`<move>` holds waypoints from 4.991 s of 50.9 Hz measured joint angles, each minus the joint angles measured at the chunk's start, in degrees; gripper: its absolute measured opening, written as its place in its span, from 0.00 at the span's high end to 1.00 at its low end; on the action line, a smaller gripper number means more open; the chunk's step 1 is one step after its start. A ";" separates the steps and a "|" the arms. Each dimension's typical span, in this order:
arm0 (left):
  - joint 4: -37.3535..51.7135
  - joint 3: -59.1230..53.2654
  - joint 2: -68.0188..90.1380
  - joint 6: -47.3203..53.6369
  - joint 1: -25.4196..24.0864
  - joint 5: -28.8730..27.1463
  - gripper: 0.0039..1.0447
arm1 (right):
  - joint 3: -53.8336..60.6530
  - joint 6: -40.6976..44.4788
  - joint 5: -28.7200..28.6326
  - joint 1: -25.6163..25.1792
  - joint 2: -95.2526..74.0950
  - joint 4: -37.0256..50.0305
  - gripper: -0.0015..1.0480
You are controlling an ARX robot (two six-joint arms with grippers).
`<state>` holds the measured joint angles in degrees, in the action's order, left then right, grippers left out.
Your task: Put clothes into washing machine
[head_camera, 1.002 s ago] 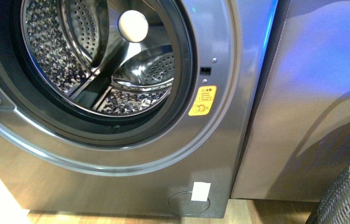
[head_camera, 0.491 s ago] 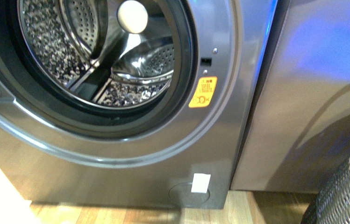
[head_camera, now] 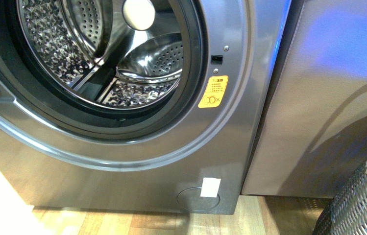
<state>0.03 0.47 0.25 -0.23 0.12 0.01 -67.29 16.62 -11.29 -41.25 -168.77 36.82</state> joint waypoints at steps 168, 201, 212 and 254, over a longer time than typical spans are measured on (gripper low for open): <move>0.00 0.00 0.00 0.00 0.00 0.00 0.06 | -34.58 -8.22 16.28 71.71 94.40 -52.87 0.92; 0.00 0.00 0.00 0.00 0.00 0.00 0.06 | -27.47 -8.24 14.05 71.19 97.04 -49.18 0.92; 0.00 0.00 0.00 0.02 0.00 0.00 0.06 | -27.47 -8.24 14.08 71.17 97.04 -49.18 0.92; 0.00 0.00 0.00 0.02 0.00 0.00 0.06 | -27.47 -8.26 14.05 71.17 97.04 -49.18 0.92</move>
<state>0.03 0.47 0.25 -0.21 0.12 0.01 -94.76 8.36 2.76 29.91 -71.72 -12.36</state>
